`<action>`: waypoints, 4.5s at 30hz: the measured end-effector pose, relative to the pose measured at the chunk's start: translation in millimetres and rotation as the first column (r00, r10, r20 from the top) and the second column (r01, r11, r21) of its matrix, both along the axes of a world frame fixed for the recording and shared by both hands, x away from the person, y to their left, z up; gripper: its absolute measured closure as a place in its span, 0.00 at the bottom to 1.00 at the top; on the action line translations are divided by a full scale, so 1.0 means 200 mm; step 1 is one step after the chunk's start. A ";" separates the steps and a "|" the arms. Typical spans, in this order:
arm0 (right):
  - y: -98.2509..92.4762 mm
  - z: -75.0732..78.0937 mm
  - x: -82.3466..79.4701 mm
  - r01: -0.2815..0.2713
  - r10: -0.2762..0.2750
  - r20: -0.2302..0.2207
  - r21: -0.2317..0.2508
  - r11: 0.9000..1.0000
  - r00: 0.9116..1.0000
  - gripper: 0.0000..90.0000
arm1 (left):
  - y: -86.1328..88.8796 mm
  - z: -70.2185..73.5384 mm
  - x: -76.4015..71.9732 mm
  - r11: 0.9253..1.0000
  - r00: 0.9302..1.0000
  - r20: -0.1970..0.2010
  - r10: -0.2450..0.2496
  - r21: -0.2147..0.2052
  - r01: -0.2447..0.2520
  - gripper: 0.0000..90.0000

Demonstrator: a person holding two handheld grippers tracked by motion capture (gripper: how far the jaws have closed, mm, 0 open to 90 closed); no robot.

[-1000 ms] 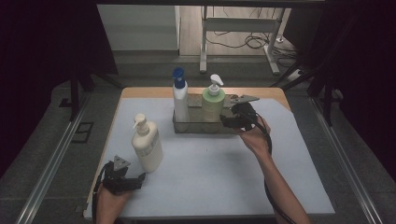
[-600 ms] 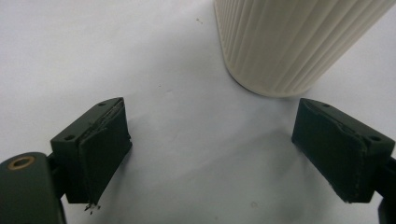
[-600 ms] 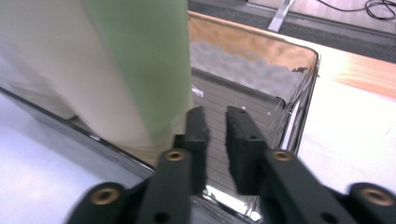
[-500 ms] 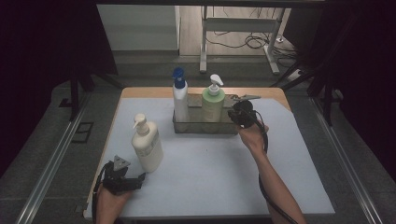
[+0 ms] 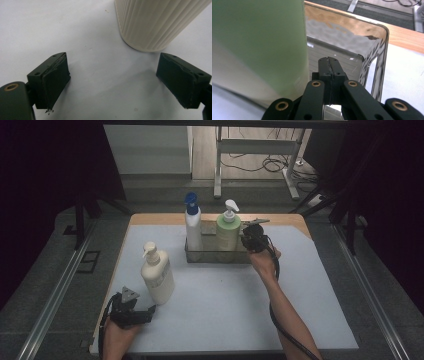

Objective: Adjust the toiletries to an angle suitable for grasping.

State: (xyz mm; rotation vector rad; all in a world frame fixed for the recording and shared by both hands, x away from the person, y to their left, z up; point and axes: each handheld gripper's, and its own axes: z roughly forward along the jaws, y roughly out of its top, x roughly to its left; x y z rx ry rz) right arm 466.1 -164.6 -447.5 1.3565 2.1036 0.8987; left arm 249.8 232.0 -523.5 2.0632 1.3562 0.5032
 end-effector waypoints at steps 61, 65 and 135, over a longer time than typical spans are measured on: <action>0.23 -0.07 0.00 -0.058 0.063 -0.057 0.096 0.994 0.996 1.00 | 0.00 0.00 0.00 1.000 1.000 -0.001 0.001 -0.001 -0.001 0.12; 0.23 -0.07 -0.01 -0.057 0.062 -0.052 0.086 0.995 0.997 1.00 | 0.00 0.00 0.00 1.000 1.000 -0.001 0.001 -0.001 -0.001 0.12; -0.15 0.13 -0.50 -0.266 0.266 0.024 0.003 0.964 0.964 0.11 | 0.00 0.00 0.00 1.000 1.000 0.000 -0.001 0.001 0.001 0.12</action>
